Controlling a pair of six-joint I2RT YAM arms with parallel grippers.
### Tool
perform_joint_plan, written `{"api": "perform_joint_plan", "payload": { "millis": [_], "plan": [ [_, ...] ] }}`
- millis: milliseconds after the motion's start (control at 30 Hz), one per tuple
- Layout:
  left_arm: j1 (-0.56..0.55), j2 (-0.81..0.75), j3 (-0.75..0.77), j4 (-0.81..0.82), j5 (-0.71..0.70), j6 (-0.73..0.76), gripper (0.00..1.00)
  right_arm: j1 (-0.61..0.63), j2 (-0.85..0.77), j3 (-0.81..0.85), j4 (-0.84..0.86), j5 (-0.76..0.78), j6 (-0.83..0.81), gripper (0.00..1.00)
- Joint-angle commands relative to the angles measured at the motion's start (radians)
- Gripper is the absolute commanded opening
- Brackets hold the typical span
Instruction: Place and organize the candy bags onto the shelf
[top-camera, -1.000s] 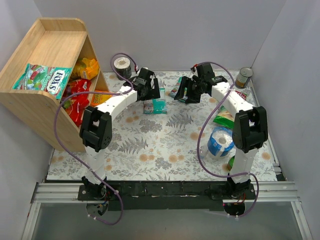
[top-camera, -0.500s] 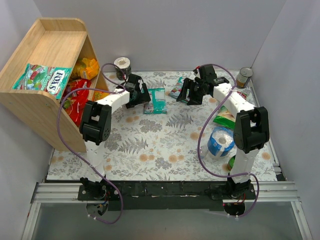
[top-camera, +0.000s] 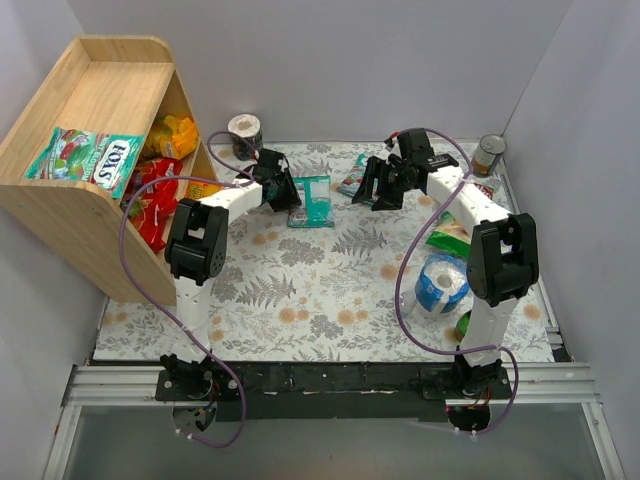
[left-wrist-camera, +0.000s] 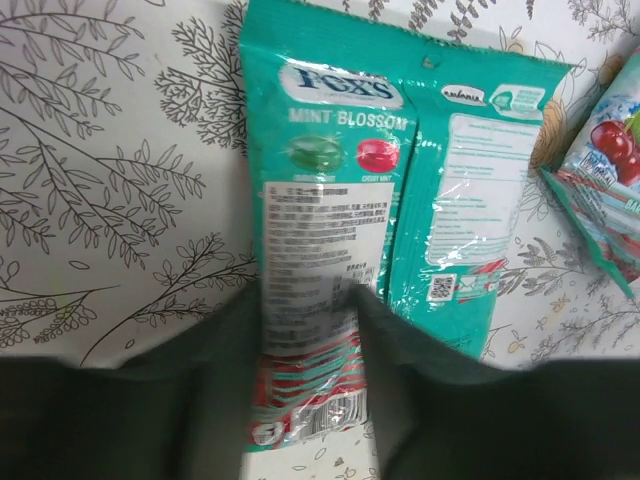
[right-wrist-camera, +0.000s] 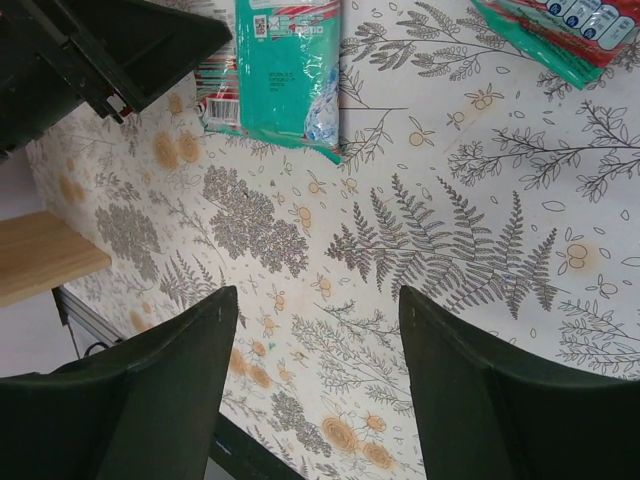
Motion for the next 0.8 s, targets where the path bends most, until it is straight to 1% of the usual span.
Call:
{"api": "perform_joint_plan", "payload": {
  "millis": [0,67,133,167,233,467,767],
  "plan": [
    [0.005,0.011,0.002,-0.028,0.03,-0.021,0.27,0.003,0.016,0.011,0.036,-0.032,-0.013,0.72],
    [0.005,-0.005,-0.006,-0.032,0.03,-0.021,0.17,0.016,0.048,0.039,0.03,-0.034,-0.019,0.72],
    [0.005,-0.015,-0.007,-0.04,0.037,-0.018,0.12,0.029,0.077,0.059,0.014,-0.032,-0.025,0.72],
    [0.005,-0.028,-0.007,-0.044,0.037,-0.016,0.06,0.033,0.083,0.066,0.01,-0.032,-0.027,0.72],
    [0.002,-0.043,-0.004,-0.055,0.034,-0.007,0.0,0.037,0.085,0.059,0.022,-0.032,-0.024,0.72],
    [-0.026,-0.127,0.005,-0.078,0.003,0.033,0.0,0.043,0.082,0.051,0.038,-0.043,-0.013,0.71],
    [-0.055,-0.253,0.046,-0.117,-0.034,0.076,0.0,0.043,0.036,0.054,0.044,-0.043,-0.002,0.7]
  ]
}}
